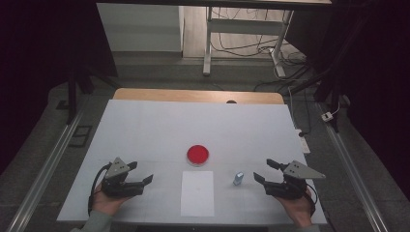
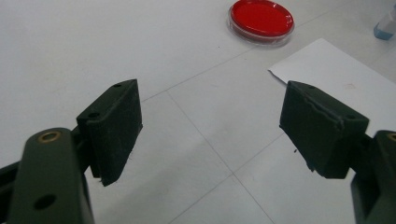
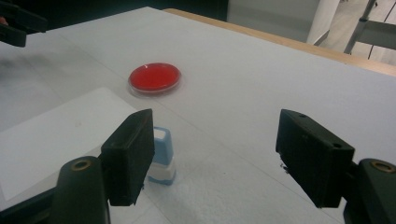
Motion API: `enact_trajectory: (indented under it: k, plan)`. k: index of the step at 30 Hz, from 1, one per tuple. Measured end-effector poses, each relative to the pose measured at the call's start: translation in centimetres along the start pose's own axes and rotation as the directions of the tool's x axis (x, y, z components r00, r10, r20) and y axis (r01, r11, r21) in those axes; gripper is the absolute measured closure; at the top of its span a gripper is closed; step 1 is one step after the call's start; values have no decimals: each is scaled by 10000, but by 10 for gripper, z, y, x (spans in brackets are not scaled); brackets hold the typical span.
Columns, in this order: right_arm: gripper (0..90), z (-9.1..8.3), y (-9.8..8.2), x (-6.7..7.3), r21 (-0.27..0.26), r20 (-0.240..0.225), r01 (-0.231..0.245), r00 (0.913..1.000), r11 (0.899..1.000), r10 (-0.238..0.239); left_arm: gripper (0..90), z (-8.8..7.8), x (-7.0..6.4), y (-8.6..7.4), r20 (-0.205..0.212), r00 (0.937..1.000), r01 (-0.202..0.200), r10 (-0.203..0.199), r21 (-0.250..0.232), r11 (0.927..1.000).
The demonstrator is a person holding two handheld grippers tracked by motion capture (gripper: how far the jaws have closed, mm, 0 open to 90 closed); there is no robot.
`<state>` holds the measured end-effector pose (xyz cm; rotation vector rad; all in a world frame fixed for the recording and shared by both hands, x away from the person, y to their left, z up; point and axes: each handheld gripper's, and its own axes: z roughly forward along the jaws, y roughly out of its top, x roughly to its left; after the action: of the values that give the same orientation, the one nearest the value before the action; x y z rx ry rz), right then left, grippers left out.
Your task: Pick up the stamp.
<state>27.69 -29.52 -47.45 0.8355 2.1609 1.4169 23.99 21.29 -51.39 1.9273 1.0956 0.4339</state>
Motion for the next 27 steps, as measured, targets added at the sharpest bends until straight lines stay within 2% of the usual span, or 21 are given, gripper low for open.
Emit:
enact_trajectory:
  k: [8,13,27]
  plan:
    - [279,4,8,6,181,-81,69,9999,9998,-68,212,0,2,1,-3,10000,59,-59,-64,10000]
    - [279,17,17,10,427,-173,102,9998,9990,-95,212,0,3,1,1,9999,124,-124,-106,9999]
    - [274,45,25,20,994,-262,468,9987,9939,-444,213,-1,3,0,-94,9999,90,-90,-39,10000]
